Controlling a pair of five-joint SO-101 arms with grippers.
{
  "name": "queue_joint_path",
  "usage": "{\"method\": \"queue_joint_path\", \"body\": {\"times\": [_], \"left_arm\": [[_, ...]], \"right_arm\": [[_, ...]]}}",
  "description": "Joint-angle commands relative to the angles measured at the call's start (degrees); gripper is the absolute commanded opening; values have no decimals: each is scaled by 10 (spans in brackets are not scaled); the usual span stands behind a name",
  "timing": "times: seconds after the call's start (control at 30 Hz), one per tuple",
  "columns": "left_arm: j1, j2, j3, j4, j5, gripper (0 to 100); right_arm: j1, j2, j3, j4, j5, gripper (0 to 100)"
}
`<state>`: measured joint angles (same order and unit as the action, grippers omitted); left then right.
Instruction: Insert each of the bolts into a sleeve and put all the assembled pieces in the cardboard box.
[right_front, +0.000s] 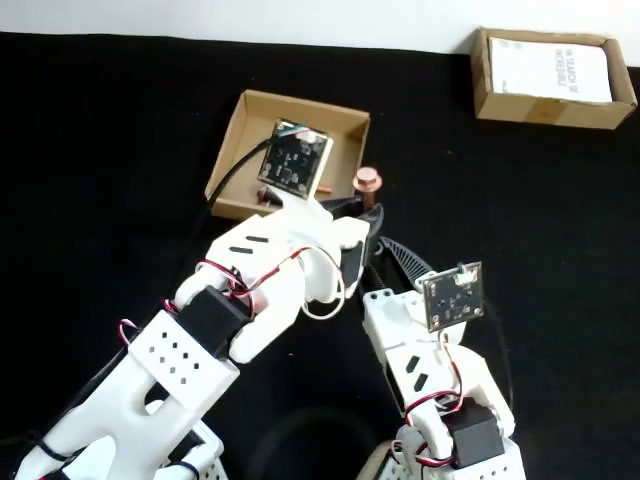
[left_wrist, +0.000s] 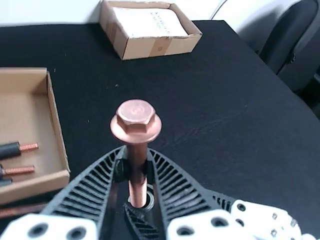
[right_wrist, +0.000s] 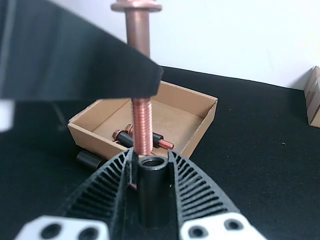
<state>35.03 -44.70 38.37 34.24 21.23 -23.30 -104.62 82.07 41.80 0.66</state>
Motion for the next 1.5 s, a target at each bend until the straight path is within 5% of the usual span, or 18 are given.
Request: {"method": "queue_joint_path", "body": {"times": [0.0, 0.93, 1.3, 1.47], "left_arm": [[8, 1, -4, -4, 42, 8], [4, 78, -7, 3, 42, 8], [8, 63, -9, 100, 40, 11], [9, 14, -7, 123, 40, 142]], "right_arm": [[-2, -4, -7, -15, 5, 6], [0, -4, -7, -14, 5, 6], [36, -4, -8, -14, 5, 6], [36, -4, -8, -14, 5, 6]]}}
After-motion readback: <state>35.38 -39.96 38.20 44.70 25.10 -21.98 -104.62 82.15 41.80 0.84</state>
